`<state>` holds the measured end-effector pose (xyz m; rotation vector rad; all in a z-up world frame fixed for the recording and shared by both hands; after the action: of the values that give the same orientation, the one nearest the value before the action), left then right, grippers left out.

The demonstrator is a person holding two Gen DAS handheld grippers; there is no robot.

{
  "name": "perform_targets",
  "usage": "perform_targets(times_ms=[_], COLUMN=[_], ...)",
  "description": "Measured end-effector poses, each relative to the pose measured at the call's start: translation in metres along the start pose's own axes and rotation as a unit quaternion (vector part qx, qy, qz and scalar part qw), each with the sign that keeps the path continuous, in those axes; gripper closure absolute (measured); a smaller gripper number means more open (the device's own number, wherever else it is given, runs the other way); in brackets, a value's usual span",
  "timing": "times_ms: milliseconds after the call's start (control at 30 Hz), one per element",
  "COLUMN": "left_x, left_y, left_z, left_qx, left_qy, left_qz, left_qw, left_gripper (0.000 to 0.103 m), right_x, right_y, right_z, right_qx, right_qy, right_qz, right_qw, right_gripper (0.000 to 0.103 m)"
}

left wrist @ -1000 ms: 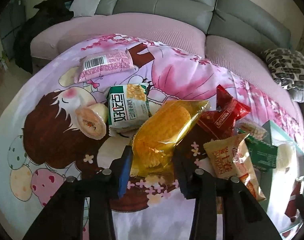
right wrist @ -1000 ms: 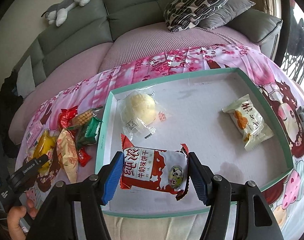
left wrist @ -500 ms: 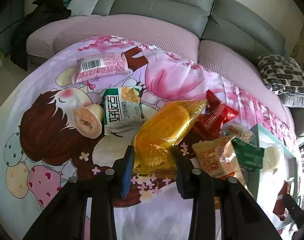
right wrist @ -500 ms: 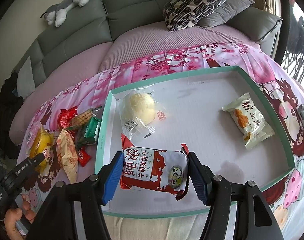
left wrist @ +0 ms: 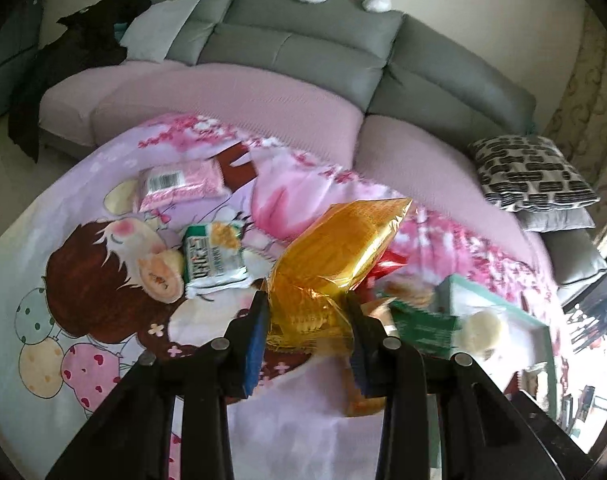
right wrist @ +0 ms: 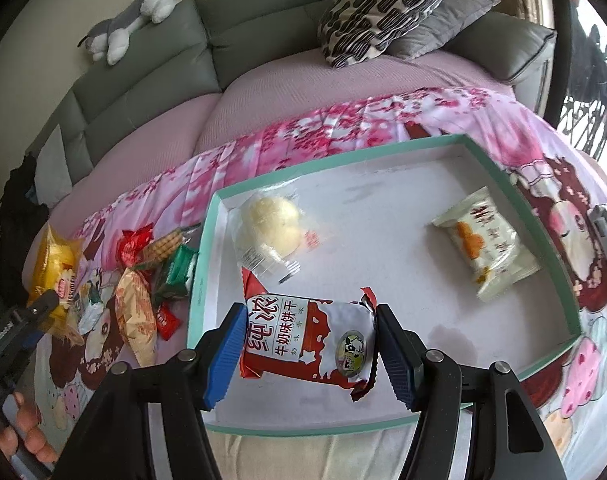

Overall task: Organize snacks
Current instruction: 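Carry the yellow bag into the tray and release while the right tool releases the red packet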

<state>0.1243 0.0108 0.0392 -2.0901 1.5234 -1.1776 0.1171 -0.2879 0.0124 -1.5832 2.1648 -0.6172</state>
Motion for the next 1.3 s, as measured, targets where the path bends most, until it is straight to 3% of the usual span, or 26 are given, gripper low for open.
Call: perform_targets(times_ms=[267, 533, 733, 1000, 1167, 1300], left_x=[0.074, 0.149, 0.178, 0.189, 0.191, 0.189], left_y=[0.019, 0.06, 0.083, 0.099, 0.104, 0.101], left_z=[0.008, 0.027, 0.04, 0.053, 0.056, 0.053], left_qx=[-0.023, -0.076, -0.101, -0.119, -0.131, -0.127], left_qy=[0.084, 0.141, 0.14, 0.124, 0.118, 0.112], left_qz=[0.062, 0.137, 0.18, 0.209, 0.218, 0.216], left_qw=[0.9943, 0.9776, 0.9684, 0.9627, 0.9599, 0.9616], left_gripper=[0.066, 0.066, 0.066, 0.065, 0.054, 0.053], right_x=[0.064, 0.12, 0.13, 0.124, 0.121, 0.118], right_y=[-0.009, -0.011, -0.009, -0.005, -0.003, -0.005], right_z=[-0.006, -0.014, -0.014, 0.004, 0.007, 0.004], right_qx=[0.009, 0.017, 0.015, -0.009, -0.011, -0.007], right_qy=[0.063, 0.104, 0.101, 0.102, 0.103, 0.099], right_qz=[0.071, 0.132, 0.139, 0.122, 0.115, 0.11], right_qw=[0.995, 0.986, 0.985, 0.987, 0.988, 0.989], right_gripper=[0.036, 0.036, 0.036, 0.035, 0.035, 0.035])
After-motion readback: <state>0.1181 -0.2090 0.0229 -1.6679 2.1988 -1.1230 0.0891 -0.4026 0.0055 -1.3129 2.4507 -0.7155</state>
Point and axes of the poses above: each gripper's, at about its wrist camera, not at the fingertips, and z roughly the way its jaws point, x to its right, y to its underside, the point moved 4 cm from there along z, roughly the way its jaws point, and after that the axes turned 14 degrees about y, right-handed, at the moved point
